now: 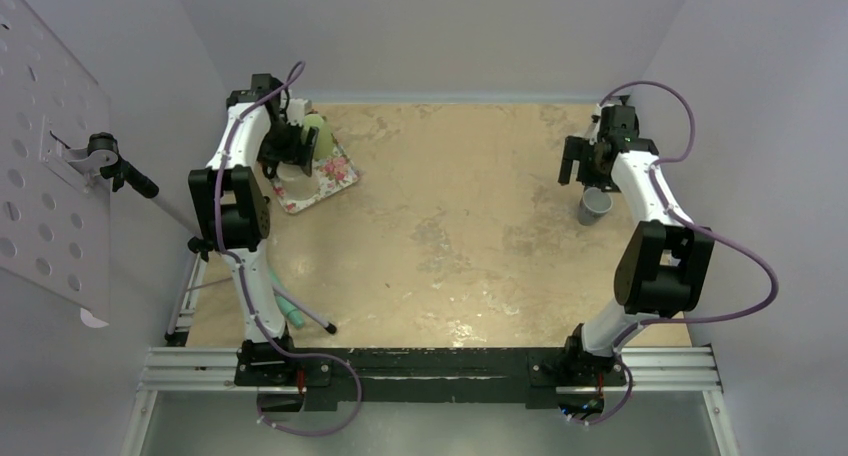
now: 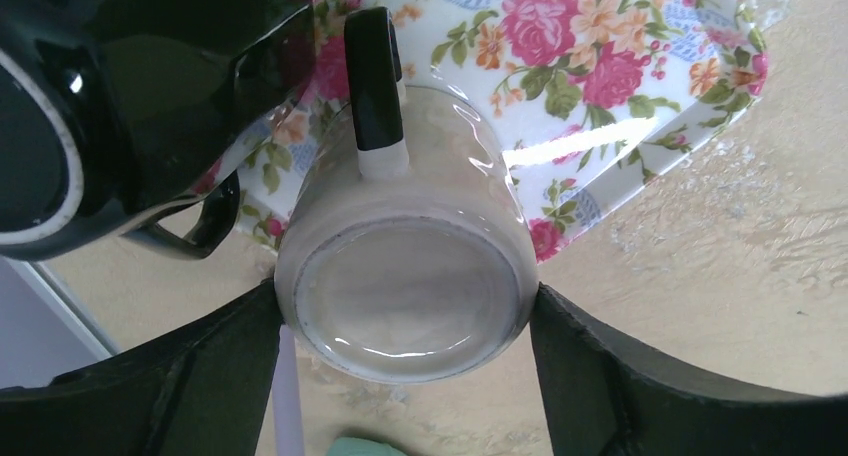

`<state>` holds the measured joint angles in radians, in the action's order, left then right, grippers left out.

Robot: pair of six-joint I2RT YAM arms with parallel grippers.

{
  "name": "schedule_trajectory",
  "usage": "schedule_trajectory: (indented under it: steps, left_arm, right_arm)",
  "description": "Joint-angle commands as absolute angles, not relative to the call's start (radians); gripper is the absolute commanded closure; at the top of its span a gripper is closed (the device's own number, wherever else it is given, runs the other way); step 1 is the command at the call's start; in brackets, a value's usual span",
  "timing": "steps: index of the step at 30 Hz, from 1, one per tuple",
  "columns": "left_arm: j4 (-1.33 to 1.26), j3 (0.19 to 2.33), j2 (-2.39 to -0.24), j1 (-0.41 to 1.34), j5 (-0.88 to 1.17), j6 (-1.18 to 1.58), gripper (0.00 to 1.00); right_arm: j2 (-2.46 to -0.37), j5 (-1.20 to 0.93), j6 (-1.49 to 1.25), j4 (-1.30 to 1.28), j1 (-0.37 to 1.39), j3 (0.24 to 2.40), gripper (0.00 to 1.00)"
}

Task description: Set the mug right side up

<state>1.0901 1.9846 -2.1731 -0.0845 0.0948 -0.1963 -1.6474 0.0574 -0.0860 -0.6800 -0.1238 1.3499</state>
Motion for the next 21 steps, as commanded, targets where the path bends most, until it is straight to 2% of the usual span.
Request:
schedule_trajectory:
  steps: [1, 10, 16, 18, 21]
  left_arm:
    - [1.079, 1.976, -2.178, -0.077, 0.228, -0.215, 0.24]
    - [1.059, 1.808, -2.087, -0.054, 0.297, -0.367, 0.29]
    - [1.165, 1.785, -2.063, -0.055, 0.315, -0.699, 0.28]
    - [1.197, 1.780, -2.050, -0.056, 0.321, -0.830, 0.24]
    - [1.203, 1.797, -2.050, -0.059, 0.308, -0.951, 0.13]
  right_arm:
    - [-1.625, 0.041, -0.081, -0.678, -0.105, 1.364, 0.01]
    - [-1.604, 0.036, -0.070, -0.681, -0.094, 1.362, 0.02]
    - [-1.588, 0.024, -0.065, -0.669, -0.082, 1.361, 0.02]
    - [-1.586, 0.022, -0.065, -0.667, -0.076, 1.361, 0.02]
    - [-1.591, 0.025, -0.060, -0.670, -0.066, 1.366, 0.02]
